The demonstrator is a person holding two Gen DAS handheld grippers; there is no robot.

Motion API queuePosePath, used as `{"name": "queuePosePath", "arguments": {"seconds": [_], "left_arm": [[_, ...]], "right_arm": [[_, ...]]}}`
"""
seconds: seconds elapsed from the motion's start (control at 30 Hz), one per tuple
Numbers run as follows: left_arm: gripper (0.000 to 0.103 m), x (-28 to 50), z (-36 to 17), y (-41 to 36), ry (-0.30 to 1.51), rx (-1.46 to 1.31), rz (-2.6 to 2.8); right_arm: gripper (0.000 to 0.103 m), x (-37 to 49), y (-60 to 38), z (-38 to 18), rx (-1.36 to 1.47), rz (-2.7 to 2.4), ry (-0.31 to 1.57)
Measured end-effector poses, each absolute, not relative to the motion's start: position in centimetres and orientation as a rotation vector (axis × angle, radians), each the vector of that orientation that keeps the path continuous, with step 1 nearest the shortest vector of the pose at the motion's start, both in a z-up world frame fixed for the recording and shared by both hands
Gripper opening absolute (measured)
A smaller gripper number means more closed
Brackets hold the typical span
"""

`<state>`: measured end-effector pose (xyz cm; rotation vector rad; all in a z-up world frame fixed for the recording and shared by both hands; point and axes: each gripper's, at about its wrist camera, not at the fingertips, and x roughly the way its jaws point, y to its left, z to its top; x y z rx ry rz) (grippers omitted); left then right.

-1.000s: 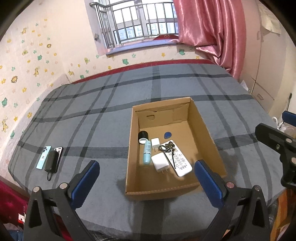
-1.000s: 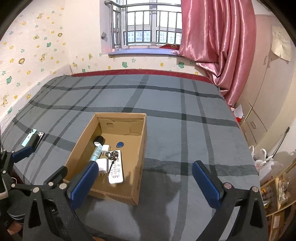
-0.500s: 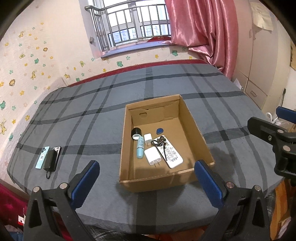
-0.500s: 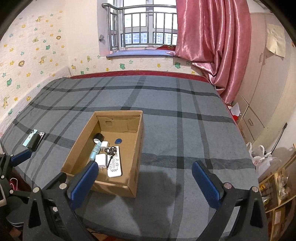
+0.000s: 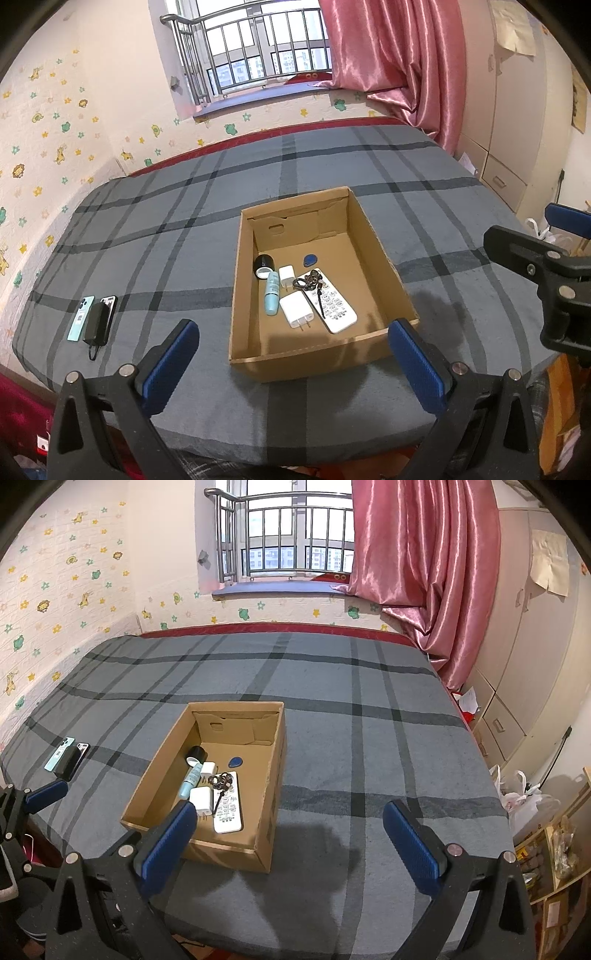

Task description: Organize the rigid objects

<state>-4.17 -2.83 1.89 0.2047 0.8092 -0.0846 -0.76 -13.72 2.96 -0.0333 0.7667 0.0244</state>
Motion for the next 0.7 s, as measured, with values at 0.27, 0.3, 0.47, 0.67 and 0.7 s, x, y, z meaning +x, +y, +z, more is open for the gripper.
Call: {"name": "queuePosePath", "arguments": {"seconds": [0.27,0.3,0.47,0.67,0.7], "left_arm": [[0.103,-4.19,1.92,-2.84,0.808,0.205,-0.082],[0.103,-4.19,1.90,-2.84,0.810,0.206,-0.082],[0.103,-4.19,1.82,-2.90,0.810,0.206,-0.082],[0.103,-4.19,1.83,-2.88,0.808,0.204,-0.082],[0.103,-4.19,1.77,-2.91,0.808,0.204,-0.083]], "right_arm": [[0.103,-0.83,-13.57,3.14,-0.031,0.027,0.767],[0.103,-0.87,-13.57,3.14,-0.030,0.028,0.767],[0.103,-0.92,-13.61,3.13,-0.029,0.028,0.767],[0.103,-0.93,-13.40,2.96,-0.029,0.029,0.769],[0.103,-0.90,-13.33,2.91,-0.029,0.029,0.768]]}}
